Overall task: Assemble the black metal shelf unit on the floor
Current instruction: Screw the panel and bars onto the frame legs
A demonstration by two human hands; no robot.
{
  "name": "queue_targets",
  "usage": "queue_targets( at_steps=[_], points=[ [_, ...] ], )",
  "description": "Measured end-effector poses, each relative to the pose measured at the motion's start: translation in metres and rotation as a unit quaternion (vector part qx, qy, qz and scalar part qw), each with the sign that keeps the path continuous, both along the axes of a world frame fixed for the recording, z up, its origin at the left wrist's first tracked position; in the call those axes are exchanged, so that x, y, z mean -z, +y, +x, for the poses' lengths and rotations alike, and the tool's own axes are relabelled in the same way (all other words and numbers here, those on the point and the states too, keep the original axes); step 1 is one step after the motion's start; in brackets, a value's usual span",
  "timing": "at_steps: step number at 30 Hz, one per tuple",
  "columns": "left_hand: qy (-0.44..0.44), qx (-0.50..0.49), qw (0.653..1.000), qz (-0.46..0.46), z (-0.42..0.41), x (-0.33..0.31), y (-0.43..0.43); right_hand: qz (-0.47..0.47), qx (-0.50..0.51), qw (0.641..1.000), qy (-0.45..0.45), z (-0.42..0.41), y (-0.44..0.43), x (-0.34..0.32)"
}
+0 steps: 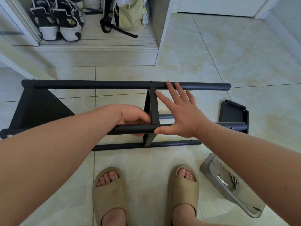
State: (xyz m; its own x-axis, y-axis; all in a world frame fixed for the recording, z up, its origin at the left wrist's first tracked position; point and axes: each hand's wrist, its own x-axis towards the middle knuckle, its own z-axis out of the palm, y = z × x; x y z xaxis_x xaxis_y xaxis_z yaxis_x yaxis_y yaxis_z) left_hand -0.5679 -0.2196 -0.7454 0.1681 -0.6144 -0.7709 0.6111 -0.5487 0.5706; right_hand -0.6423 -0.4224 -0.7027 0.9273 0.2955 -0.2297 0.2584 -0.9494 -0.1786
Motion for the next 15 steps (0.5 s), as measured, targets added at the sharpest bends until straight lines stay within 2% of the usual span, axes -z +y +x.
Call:
queue_targets(
  at_steps=[15],
  points=[
    [-0.011,-0.013,0.999,-0.03,-0.0008,-0.0016,0.0005,0.002,0.001,1.0,0.002,-0.0007,0.0007,-0.0016]
  ],
)
